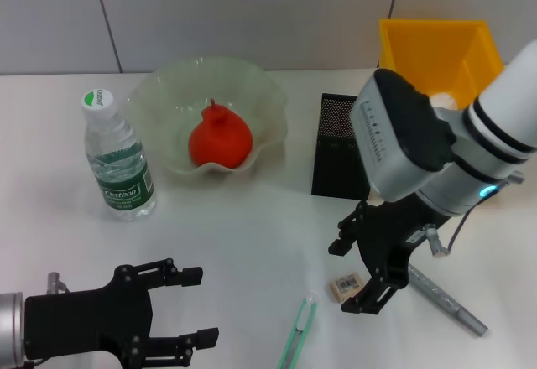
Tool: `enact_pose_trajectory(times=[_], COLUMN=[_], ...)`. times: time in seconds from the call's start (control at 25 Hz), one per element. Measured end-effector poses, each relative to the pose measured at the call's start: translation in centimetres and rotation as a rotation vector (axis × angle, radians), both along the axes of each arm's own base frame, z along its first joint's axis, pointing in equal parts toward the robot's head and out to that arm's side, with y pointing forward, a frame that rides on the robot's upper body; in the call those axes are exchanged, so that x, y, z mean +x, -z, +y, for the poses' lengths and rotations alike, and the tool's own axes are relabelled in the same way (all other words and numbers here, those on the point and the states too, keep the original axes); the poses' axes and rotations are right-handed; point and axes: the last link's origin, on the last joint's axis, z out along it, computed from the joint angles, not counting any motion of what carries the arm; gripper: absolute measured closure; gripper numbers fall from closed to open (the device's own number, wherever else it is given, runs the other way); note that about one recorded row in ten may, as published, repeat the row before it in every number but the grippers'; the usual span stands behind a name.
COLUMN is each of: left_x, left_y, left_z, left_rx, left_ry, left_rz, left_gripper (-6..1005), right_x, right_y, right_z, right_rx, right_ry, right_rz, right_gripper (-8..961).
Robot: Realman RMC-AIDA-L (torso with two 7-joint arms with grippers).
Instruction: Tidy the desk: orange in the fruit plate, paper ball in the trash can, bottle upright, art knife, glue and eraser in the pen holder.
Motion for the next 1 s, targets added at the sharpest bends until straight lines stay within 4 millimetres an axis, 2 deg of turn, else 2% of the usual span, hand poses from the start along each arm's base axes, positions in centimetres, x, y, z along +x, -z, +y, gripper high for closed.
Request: enact_pose_trajectory(times=[0.4,1.0], left_x=[-0.2,-0.1], left_y=[0.2,0.1], left_z=[0.3,0.5], left_rx=[0.033,0.044], left_ry=[0.002,0.001], left_rz=[0.006,-0.002], left_gripper=[187,187], right_x=[-1.6,-2.2], right_y=[1.4,2.4], right_z=[0.2,0.7], right_rx=[-0.028,-0.014], right_ry=[-0.118,-0.209], right_rz=[-0.072,-0.122], right_gripper=[140,141])
